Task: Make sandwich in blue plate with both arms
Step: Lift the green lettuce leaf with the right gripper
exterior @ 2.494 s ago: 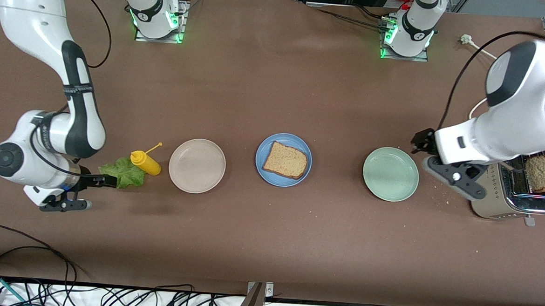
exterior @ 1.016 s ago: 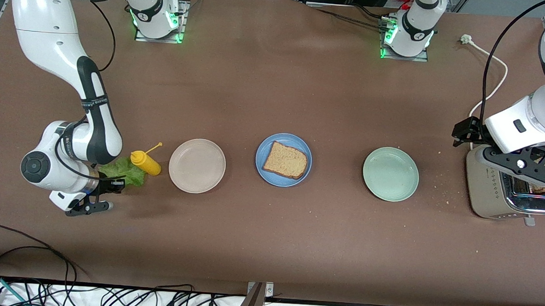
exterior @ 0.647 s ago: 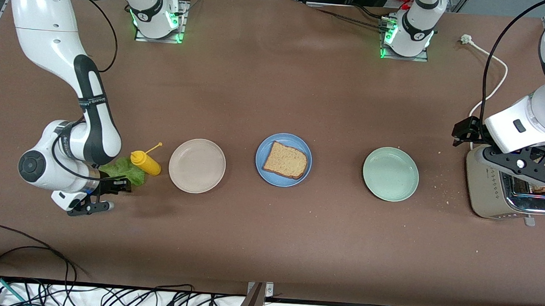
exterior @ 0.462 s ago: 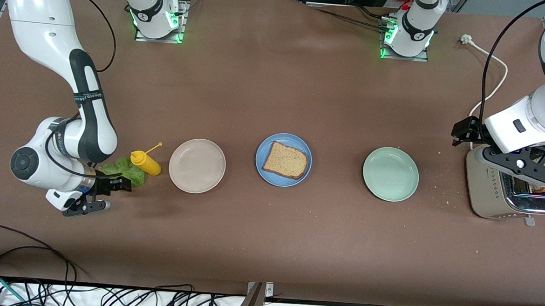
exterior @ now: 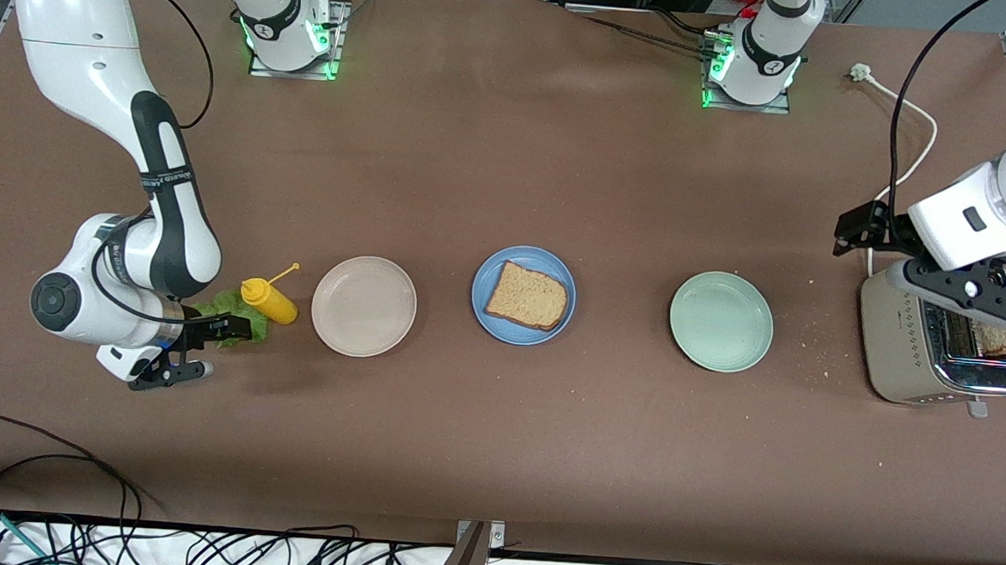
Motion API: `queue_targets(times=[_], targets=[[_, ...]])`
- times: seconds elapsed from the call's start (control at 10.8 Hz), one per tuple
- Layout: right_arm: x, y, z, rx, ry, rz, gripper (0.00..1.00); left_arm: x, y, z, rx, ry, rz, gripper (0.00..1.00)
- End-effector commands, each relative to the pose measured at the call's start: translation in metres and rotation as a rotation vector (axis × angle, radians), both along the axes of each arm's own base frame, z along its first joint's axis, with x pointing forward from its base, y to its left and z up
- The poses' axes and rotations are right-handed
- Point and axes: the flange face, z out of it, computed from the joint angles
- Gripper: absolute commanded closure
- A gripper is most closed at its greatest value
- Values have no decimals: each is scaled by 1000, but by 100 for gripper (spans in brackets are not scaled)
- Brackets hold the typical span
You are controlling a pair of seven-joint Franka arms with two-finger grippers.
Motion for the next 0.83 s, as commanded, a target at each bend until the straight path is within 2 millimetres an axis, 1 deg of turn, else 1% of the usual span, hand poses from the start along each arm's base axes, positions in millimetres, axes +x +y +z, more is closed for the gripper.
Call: queue_targets(times=[0.0,0.09,0.18,0.28,0.37,0.46,0.55,0.65,0.74], targets=[[-16,1,-21,17,2,5,0,-62,-12,7,-24,2,7,0],[-18,1,-24,17,3,4,0,-71,-15,5,-22,-20,3,0],[-20,0,-28,14,-4,5,0,-75,-17,2,-20,-24,-2,0],[-22,-2,-33,12,-20,29,16,-73,-15,1,-19,-10,2,0],[-22,-2,-33,14,-36,94,60,-72,-15,-1,-18,-7,2,0],[-20,-2,-31,18,-51,164,100,-72,-15,0,-18,-5,2,0],[-18,-2,-28,18,-58,179,100,-72,-14,-1,-18,-2,4,0],[-14,-2,-20,16,-73,175,100,-71,-13,-1,-18,-4,5,0],[-10,-1,-7,17,-88,176,100,-70,-11,-1,-19,-4,8,0]])
